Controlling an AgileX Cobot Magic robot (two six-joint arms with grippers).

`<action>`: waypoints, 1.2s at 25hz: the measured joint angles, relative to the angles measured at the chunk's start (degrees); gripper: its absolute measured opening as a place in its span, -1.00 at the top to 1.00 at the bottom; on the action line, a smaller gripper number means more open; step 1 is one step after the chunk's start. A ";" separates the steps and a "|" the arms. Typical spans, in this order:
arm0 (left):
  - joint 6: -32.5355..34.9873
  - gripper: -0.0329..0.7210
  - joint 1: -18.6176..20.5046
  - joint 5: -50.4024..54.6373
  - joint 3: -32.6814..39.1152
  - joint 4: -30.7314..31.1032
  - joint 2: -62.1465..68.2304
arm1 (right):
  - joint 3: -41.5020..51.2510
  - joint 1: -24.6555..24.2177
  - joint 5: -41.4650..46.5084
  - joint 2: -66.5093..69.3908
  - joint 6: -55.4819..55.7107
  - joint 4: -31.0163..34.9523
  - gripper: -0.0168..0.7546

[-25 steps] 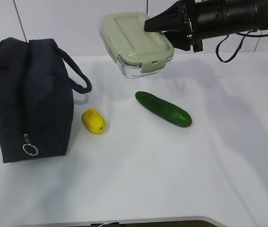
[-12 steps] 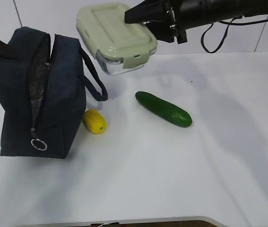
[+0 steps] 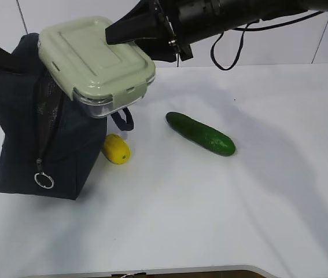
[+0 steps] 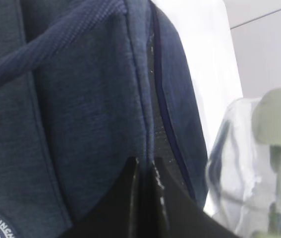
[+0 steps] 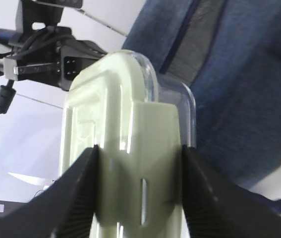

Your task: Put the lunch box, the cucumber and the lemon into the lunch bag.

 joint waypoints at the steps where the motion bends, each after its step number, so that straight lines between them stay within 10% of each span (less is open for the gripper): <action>1: 0.00 0.95 0.00 0.10 0.00 -0.13 0.00 | 0.00 0.40 -0.65 0.00 0.26 0.00 -0.01; 17: 0.60 0.95 -2.32 0.66 0.00 -1.28 0.00 | 0.00 4.34 -21.53 0.00 1.21 -0.69 -0.01; 30: 0.94 0.95 -3.41 0.08 0.00 -1.37 0.09 | 0.00 5.31 -21.64 3.46 2.13 -7.36 -0.01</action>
